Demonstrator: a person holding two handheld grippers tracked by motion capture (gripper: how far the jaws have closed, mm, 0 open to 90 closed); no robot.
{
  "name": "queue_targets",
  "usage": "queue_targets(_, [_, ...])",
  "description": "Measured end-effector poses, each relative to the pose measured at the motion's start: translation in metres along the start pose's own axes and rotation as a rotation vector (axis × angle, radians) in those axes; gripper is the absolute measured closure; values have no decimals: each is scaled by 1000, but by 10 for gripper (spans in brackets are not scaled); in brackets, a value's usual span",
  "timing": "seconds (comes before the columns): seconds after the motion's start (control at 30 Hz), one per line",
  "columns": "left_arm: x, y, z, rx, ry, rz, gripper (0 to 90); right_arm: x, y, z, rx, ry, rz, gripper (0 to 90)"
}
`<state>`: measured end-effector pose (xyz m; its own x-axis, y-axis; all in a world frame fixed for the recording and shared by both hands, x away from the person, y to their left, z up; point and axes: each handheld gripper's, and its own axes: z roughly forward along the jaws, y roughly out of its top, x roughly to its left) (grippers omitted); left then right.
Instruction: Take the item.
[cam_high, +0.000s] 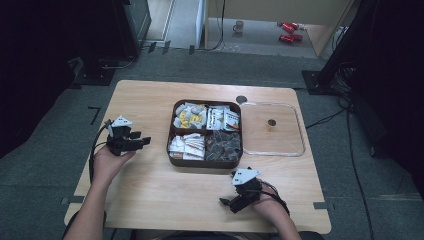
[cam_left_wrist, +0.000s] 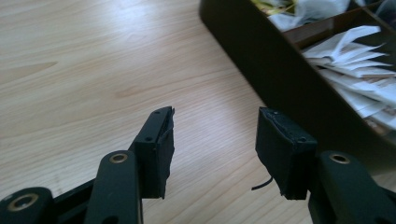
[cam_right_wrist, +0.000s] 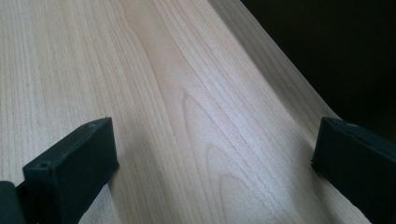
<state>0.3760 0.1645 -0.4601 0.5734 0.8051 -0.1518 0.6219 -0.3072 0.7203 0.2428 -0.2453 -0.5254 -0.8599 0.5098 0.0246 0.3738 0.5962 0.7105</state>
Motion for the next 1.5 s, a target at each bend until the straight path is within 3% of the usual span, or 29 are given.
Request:
queue_targets(0.77, [-50,36,11,2,-119,117,496,1,0,0,0,-4,3,0])
queue_targets(1.1, [-65,48,25,8,-168,136,519,0,0,0,0,-4,3,0])
queue_targets(1.23, [-71,51,32,25,-169,157,528,0,0,0,-1,-4,3,0])
queue_targets(1.5, [-78,59,43,14,-203,152,547,1,0,0,-1,-5,4,0])
